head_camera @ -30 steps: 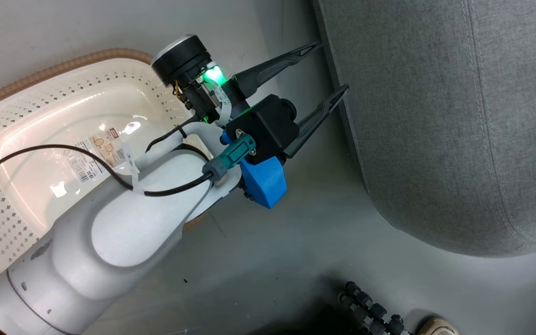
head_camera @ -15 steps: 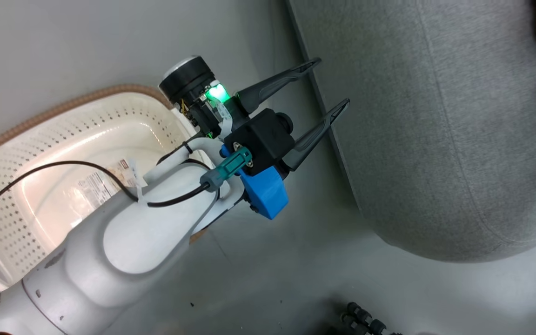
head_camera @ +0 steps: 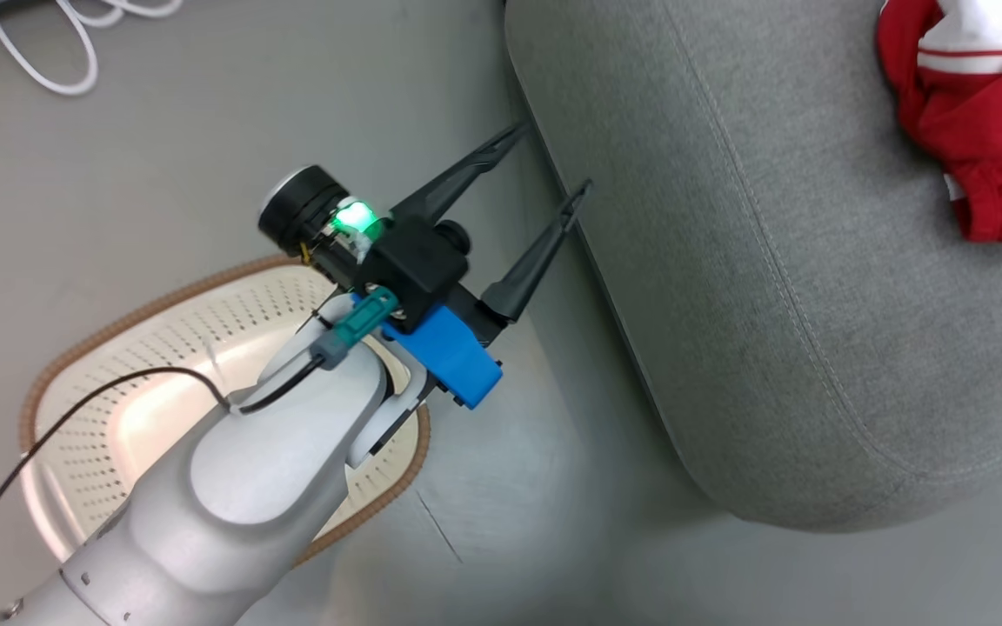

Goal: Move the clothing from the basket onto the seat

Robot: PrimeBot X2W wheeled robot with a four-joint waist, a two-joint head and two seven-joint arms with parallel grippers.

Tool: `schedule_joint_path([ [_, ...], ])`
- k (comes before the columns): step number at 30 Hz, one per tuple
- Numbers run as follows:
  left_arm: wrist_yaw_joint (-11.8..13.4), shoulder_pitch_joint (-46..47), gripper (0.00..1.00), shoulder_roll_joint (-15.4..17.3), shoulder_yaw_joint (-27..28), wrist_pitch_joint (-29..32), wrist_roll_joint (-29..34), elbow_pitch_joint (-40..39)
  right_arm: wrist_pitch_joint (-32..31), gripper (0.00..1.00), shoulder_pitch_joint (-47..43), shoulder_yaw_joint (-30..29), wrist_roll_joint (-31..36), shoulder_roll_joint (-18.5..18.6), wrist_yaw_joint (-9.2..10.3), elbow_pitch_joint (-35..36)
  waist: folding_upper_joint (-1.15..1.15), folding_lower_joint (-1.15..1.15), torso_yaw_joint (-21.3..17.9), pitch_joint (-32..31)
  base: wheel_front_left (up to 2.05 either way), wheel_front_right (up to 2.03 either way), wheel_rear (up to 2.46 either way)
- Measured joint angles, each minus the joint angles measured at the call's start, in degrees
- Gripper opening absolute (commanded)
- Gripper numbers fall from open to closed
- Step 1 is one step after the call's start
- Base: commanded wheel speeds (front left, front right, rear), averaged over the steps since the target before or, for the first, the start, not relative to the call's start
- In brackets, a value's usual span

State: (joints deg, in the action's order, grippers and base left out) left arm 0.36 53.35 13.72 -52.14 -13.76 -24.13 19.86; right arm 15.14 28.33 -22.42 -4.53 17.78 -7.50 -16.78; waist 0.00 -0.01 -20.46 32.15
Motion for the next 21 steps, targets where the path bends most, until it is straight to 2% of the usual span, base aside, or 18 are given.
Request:
schedule_joint_path([
  [6,2.3,-3.4,1.00,-0.4,5.0,-1.1,-1.8,0.5,0.0,1.00,-1.5,4.7,0.5,0.0,0.00,4.2,0.00,-0.01,2.3,-5.0,0.00,0.00,0.00],
  [11,4.0,-7.5,1.00,-0.5,12.3,-1.2,-1.6,-2.5,0.0,1.00,-1.8,10.0,0.6,-0.2,-0.01,6.0,0.00,0.00,5.4,-8.6,0.00,0.00,0.00],
  [15,4.3,-12.2,1.00,-0.7,17.8,-1.3,-0.6,-3.8,0.0,1.00,-2.5,14.8,0.9,-0.6,0.00,6.6,0.00,0.00,8.1,-11.5,0.00,0.00,0.00],
  [21,3.9,-19.2,1.00,-2.7,25.9,-1.3,1.1,-5.3,0.0,1.00,-4.0,20.5,0.7,-1.7,0.00,6.2,0.00,0.00,12.4,-15.8,0.00,0.00,0.00],
])
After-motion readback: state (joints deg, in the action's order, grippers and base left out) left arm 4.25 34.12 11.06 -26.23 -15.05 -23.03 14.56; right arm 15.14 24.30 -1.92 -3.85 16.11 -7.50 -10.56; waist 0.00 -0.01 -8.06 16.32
